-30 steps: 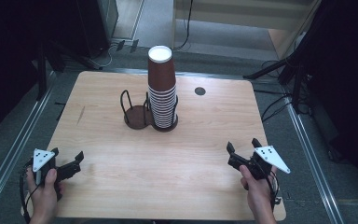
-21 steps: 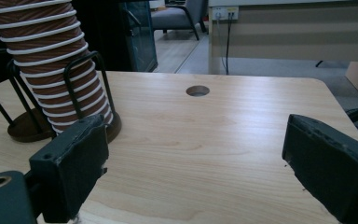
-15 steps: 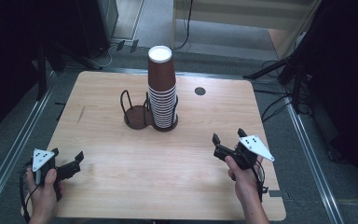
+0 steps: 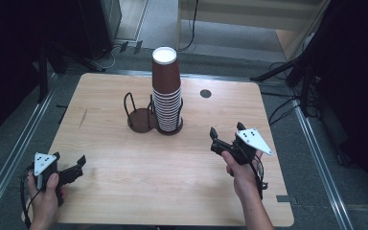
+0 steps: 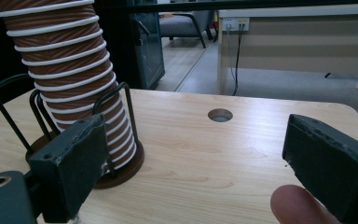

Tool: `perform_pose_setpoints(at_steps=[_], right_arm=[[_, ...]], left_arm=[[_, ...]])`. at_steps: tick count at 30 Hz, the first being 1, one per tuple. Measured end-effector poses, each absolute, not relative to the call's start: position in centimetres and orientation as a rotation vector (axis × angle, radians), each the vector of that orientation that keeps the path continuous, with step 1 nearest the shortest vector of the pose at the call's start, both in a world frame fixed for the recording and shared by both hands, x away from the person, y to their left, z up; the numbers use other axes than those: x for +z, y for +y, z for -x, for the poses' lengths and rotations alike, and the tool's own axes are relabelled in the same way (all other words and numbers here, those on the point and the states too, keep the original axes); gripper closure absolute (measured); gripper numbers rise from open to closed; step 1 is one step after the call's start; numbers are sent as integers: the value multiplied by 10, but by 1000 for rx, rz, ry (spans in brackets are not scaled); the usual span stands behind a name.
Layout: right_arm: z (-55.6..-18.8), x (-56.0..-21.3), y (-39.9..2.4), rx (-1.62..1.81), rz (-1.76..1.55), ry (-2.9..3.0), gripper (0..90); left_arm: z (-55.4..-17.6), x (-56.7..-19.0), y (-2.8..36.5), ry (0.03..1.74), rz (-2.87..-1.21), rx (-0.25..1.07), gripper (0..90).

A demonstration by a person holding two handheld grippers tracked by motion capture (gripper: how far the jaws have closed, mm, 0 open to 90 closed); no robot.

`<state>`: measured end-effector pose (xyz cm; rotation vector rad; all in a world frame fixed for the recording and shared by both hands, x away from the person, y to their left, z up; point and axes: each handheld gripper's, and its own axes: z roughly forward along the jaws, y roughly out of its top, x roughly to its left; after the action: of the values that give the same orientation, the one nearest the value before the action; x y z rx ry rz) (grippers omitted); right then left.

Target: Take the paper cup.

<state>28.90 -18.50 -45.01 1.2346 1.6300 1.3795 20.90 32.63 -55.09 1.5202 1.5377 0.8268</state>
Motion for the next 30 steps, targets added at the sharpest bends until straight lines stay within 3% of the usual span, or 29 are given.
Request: perform_pose_setpoints(at_steps=[30], right_arm=[[-315, -430, -132, 1369, -1194, 1653, 59]], left_arm=[[-209, -551, 326, 1536, -1520, 819, 76]])
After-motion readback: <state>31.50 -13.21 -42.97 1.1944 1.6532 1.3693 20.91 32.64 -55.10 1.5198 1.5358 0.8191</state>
